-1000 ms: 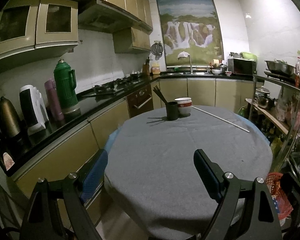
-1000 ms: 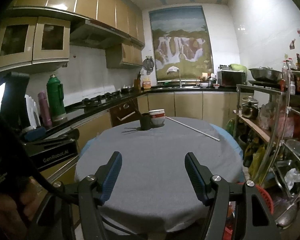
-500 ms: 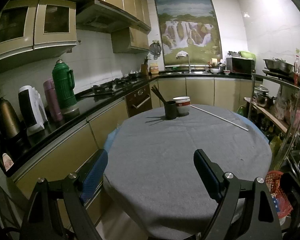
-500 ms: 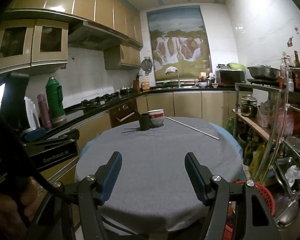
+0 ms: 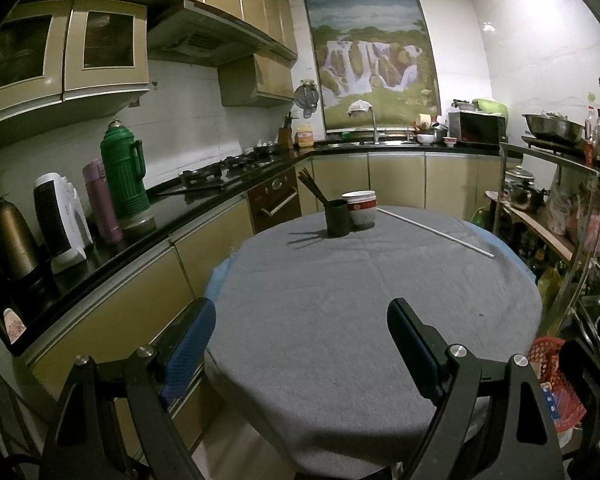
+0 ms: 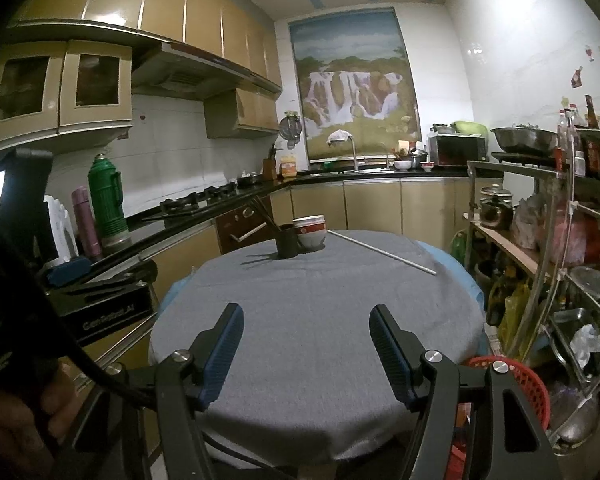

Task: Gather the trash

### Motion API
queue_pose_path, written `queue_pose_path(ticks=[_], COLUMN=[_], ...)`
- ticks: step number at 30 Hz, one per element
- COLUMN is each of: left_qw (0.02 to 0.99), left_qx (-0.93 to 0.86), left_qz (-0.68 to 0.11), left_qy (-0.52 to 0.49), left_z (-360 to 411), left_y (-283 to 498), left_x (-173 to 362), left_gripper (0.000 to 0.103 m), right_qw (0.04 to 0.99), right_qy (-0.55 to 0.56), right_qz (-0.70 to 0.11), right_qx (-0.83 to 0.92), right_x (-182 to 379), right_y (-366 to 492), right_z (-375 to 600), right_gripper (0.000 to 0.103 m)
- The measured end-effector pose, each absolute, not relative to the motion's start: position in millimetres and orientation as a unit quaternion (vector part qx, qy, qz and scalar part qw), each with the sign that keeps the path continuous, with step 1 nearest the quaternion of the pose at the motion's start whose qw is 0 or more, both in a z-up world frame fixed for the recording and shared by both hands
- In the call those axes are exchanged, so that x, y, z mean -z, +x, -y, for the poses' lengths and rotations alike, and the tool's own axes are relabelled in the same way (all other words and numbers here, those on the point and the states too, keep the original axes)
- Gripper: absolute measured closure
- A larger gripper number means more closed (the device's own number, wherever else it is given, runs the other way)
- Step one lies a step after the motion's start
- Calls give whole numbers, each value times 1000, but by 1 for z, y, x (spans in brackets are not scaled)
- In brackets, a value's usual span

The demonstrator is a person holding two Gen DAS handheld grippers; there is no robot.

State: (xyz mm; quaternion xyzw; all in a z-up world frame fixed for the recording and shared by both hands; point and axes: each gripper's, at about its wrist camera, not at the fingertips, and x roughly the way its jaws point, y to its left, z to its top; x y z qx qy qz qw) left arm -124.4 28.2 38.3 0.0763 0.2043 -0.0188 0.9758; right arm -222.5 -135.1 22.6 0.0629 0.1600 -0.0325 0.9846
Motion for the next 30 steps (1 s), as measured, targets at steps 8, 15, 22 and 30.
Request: queue_pose_path(ticks=[8,15,22,30], left_qw=[976,975,975,975], left_qx=[20,22,23,24], left_qz=[-205,-206,-207,-208], left_qy=[76,77,78,78], left_z=[-29,-28,-28,-27], left_y=[-123,-123,-122,-122], left_x=[-38,-37,-35,-34], left_gripper=[15,15,15,15], right_qw=[984,984,984,984], right_qy=[64,64,65,65], right_qz=[-161,-162,-162,-163], right_qx=[33,33,33,33], right_x=[-23,-22,-22,-21], right_y=[-223,-223,-223,-224], right_z=[137,137,138,139], right_gripper=[34,34,34,34])
